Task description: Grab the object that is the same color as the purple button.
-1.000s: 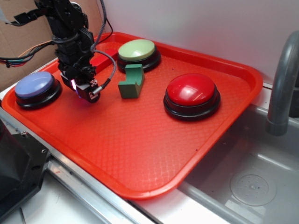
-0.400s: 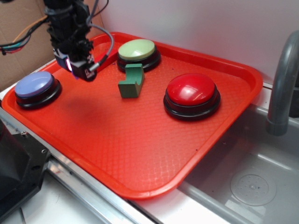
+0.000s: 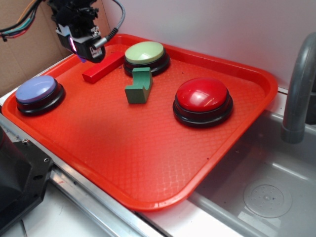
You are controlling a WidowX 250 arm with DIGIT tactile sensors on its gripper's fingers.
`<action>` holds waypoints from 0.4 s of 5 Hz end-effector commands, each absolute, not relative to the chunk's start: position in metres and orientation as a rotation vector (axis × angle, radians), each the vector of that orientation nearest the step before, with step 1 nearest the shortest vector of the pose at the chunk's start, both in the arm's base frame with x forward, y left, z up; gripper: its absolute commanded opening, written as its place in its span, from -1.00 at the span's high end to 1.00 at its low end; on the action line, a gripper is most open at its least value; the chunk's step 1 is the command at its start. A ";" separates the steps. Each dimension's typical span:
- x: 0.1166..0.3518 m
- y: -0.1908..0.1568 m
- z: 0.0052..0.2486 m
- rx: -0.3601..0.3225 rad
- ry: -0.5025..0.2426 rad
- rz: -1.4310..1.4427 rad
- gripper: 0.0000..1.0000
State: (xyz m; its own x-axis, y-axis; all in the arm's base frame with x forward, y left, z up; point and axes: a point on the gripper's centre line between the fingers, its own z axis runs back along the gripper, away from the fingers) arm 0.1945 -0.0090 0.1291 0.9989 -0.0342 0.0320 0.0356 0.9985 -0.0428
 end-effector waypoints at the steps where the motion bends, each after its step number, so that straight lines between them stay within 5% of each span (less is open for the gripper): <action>1: 0.185 -0.042 0.155 -0.059 -0.061 -0.157 1.00; 2: 0.188 -0.034 0.159 0.010 -0.011 -0.246 -0.14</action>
